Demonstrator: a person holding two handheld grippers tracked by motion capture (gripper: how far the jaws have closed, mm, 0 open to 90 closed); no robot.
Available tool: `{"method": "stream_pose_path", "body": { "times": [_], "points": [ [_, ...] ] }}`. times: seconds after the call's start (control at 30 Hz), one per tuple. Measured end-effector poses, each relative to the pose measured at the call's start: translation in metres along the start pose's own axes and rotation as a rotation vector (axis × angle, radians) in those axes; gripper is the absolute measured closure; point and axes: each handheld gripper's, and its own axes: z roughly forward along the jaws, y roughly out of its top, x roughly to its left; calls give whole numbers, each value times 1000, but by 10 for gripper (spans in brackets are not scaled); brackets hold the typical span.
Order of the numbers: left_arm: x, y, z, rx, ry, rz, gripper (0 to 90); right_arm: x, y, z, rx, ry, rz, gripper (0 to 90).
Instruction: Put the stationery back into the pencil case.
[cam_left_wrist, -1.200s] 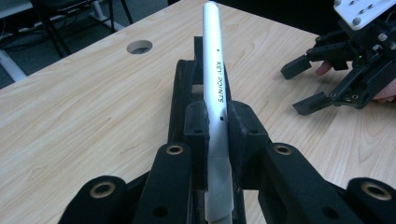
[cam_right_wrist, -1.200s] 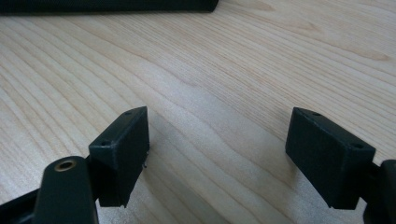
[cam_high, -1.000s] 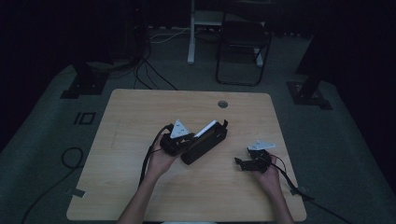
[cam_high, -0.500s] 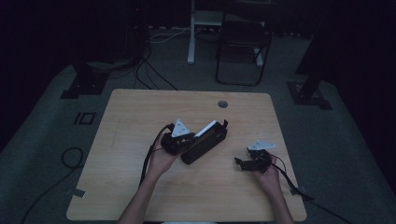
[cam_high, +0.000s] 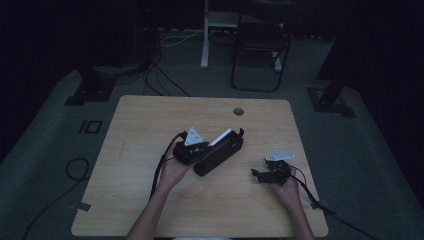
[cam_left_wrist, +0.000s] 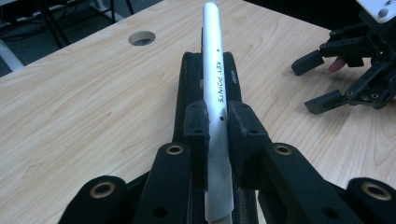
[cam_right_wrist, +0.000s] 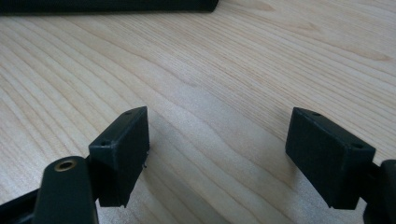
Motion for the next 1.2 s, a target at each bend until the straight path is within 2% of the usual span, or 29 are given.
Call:
{"method": "stream_pose_path", "body": {
  "times": [1.2],
  "points": [
    [4,-2,13,22,-6,-9,792,0,0,0,0,0,0,212]
  ]
}}
